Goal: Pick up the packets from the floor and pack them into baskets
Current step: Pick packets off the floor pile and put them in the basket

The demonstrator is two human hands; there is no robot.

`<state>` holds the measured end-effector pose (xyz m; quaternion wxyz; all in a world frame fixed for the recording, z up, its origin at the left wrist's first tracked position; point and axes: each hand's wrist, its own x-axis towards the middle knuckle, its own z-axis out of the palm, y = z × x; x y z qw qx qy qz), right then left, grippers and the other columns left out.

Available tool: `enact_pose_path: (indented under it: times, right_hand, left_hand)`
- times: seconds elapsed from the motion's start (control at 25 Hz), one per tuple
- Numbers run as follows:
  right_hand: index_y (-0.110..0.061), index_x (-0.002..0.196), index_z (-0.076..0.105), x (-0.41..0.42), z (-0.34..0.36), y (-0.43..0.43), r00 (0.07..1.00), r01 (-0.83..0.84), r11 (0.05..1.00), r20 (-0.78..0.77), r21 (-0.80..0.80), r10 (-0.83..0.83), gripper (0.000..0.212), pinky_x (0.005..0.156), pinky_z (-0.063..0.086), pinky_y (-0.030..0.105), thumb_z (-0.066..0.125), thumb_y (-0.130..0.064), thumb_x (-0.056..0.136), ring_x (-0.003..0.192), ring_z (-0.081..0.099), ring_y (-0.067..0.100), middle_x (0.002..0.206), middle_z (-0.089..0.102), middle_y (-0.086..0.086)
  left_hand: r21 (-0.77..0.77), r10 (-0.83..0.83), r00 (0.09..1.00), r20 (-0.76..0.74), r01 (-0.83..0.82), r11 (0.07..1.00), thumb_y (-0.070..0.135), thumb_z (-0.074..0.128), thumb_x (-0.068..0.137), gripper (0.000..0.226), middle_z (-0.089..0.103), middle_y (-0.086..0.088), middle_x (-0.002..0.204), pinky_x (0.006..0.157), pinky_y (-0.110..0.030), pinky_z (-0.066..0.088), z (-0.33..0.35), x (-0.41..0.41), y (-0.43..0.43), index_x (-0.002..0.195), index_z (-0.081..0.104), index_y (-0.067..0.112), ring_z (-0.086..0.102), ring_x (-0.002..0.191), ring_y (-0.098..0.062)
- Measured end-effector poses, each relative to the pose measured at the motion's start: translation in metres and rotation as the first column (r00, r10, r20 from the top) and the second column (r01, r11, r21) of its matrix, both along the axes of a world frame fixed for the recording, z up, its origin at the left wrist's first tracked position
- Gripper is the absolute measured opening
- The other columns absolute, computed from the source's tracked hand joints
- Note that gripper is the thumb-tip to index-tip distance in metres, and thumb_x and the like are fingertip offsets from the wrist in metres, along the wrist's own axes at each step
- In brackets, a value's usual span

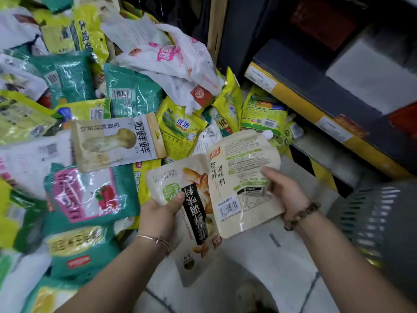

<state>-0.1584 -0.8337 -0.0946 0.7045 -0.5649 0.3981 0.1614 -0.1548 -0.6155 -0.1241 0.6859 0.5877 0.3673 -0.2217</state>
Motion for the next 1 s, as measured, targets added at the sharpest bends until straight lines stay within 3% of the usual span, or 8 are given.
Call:
enact_pose_path:
  times: [0.12,0.28,0.44,0.56,0.68,0.8,0.92,1.0]
  right_hand:
    - [-0.018,0.072,0.068,-0.014,0.075,0.011,0.992,-0.123,0.956,-0.034,-0.265,0.118,0.013,0.065,0.053,0.016,0.070,-0.026,0.083,0.067,0.066,0.007,0.074,0.070,-0.004]
    - [-0.021,0.075,0.068,-0.059,0.174,0.008,0.998,0.000,0.975,-0.067,-0.222,-0.015,0.012,0.081,0.052,0.030,0.072,-0.011,0.080,0.081,0.066,0.016,0.085,0.071,-0.001]
    - [-0.022,0.075,0.067,-0.120,0.258,-0.026,0.983,0.176,0.944,0.001,-0.277,-0.183,0.018,0.078,0.048,0.028,0.068,-0.005,0.082,0.073,0.063,0.010,0.076,0.068,-0.012]
    - [-0.019,0.093,0.067,-0.161,0.291,-0.073,0.961,0.275,0.906,0.075,-0.321,-0.265,0.019,0.069,0.052,0.023,0.066,-0.002,0.082,0.071,0.065,0.005,0.088,0.070,-0.004]
    - [-0.003,0.106,0.066,-0.206,0.297,-0.142,0.898,0.433,0.838,0.075,-0.332,-0.434,0.024,0.069,0.054,0.033,0.066,-0.001,0.082,0.075,0.065,0.019,0.095,0.072,0.007]
    - [-0.004,0.083,0.067,-0.246,0.297,-0.218,0.818,0.526,0.723,0.033,-0.448,-0.575,0.001,0.055,0.050,0.017,0.067,-0.003,0.083,0.057,0.061,0.003,0.066,0.071,-0.008]
    - [0.007,0.081,0.065,-0.278,0.268,-0.296,0.778,0.445,0.660,-0.103,-0.605,-0.620,0.026,0.068,0.048,0.034,0.075,-0.017,0.078,0.074,0.061,0.018,0.084,0.070,0.020]
    - [0.003,0.087,0.065,-0.290,0.232,-0.338,0.768,0.355,0.703,-0.237,-0.616,-0.595,0.025,0.071,0.048,0.035,0.075,-0.018,0.079,0.081,0.059,0.017,0.088,0.068,0.013]
  left_hand:
    - [0.065,-0.008,0.999,-0.033,0.010,0.998,0.004,0.061,0.086,0.007,0.071,-0.003,0.063,0.052,-0.025,0.053,0.088,-0.007,0.007,0.080,0.065,0.006,0.068,0.062,-0.022]
    - [0.158,-0.078,0.995,-0.064,0.087,0.984,0.005,0.057,0.089,0.033,0.044,0.004,0.028,0.029,-0.012,0.032,0.229,-0.020,-0.012,0.060,0.043,0.012,0.043,0.026,-0.002]
    - [0.183,-0.291,0.954,-0.074,0.300,0.936,0.007,0.057,0.091,0.036,0.044,0.007,0.028,0.029,-0.010,0.030,0.321,-0.041,-0.050,0.057,0.045,0.010,0.039,0.023,-0.001]
    - [0.161,-0.427,0.904,-0.028,0.425,0.891,0.003,0.055,0.090,0.042,0.040,0.006,0.025,0.030,-0.009,0.029,0.353,-0.056,-0.096,0.050,0.041,0.008,0.037,0.021,0.000]
    - [0.122,-0.515,0.856,0.046,0.507,0.853,0.001,0.055,0.090,0.030,0.048,0.005,0.029,0.034,-0.007,0.034,0.361,-0.078,-0.159,0.060,0.051,0.001,0.045,0.026,0.001]
    - [0.056,-0.547,0.836,0.047,0.544,0.837,-0.004,0.054,0.089,0.012,0.064,0.003,0.047,0.040,-0.011,0.044,0.359,-0.097,-0.229,0.079,0.061,-0.001,0.058,0.040,-0.001]
    - [0.133,-0.638,0.765,0.084,0.626,0.768,-0.005,0.062,0.083,0.014,0.066,0.002,0.063,0.042,-0.006,0.041,0.340,-0.108,-0.301,0.078,0.063,0.009,0.057,0.042,0.006]
    - [0.164,-0.683,0.728,0.061,0.667,0.726,-0.002,0.069,0.079,0.019,0.068,-0.002,0.075,0.050,-0.009,0.047,0.311,-0.115,-0.351,0.076,0.065,0.016,0.061,0.050,0.005]
